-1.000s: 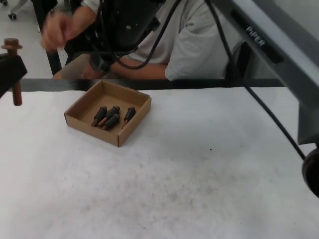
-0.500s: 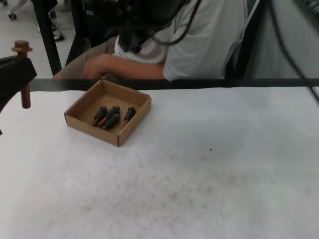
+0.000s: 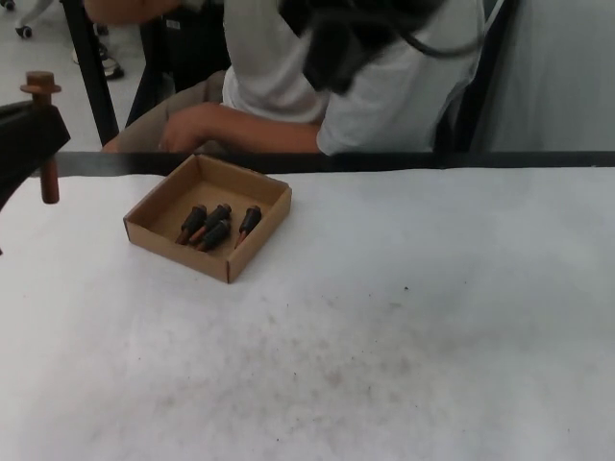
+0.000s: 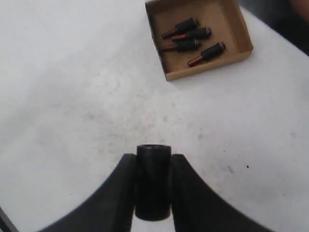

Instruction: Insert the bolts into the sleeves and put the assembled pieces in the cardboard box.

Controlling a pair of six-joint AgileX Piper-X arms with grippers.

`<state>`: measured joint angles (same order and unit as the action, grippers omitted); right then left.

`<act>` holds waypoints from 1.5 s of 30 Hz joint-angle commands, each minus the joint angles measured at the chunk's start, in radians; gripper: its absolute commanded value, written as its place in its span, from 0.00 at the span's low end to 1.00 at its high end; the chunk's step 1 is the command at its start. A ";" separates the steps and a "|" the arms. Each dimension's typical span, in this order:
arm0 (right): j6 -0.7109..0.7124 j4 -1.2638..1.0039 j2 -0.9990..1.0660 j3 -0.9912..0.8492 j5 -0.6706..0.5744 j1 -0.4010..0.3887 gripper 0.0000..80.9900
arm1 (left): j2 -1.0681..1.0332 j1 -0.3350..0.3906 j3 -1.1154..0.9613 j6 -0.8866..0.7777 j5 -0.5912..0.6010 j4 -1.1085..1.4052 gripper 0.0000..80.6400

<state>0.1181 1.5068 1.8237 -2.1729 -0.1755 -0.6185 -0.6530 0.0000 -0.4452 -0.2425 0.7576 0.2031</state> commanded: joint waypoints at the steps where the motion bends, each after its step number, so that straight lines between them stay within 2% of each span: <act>1: 0.021 -0.084 -0.120 0.143 -0.017 0.001 0.00 | 0.009 0.003 0.000 -0.005 0.006 0.022 0.01; 5: 0.014 -0.243 -0.279 0.363 -0.019 0.001 0.00 | 0.009 0.027 0.000 -0.005 0.006 0.022 0.01; 10: -0.072 -0.493 -0.471 0.670 -0.081 -0.016 0.00 | 0.009 0.106 0.000 -0.024 -0.042 0.026 0.01; 17: -0.234 -0.843 -0.692 1.074 -0.111 -0.093 0.00 | 0.009 0.163 0.000 -0.073 -0.115 0.087 0.01; 24: -0.357 -1.258 -0.820 1.389 -0.167 -0.179 0.00 | -0.007 0.176 0.000 -0.133 -0.151 0.101 0.01; 29: -0.382 -1.430 -0.828 1.514 -0.235 -0.213 0.00 | -0.071 0.179 0.010 -0.251 -0.151 0.197 0.01; 35: -0.357 -1.483 -0.828 1.571 -0.235 -0.223 0.00 | -0.178 0.234 0.054 -0.526 -0.199 0.415 0.01; 45: -0.290 -1.557 -0.811 1.578 -0.229 -0.213 0.00 | -0.312 0.399 0.055 -0.586 -0.218 0.532 0.01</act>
<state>-0.1928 -0.0308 1.0084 -0.5922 -0.4026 -0.8386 -0.9545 0.3719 -0.3883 -0.8215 0.5475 0.6793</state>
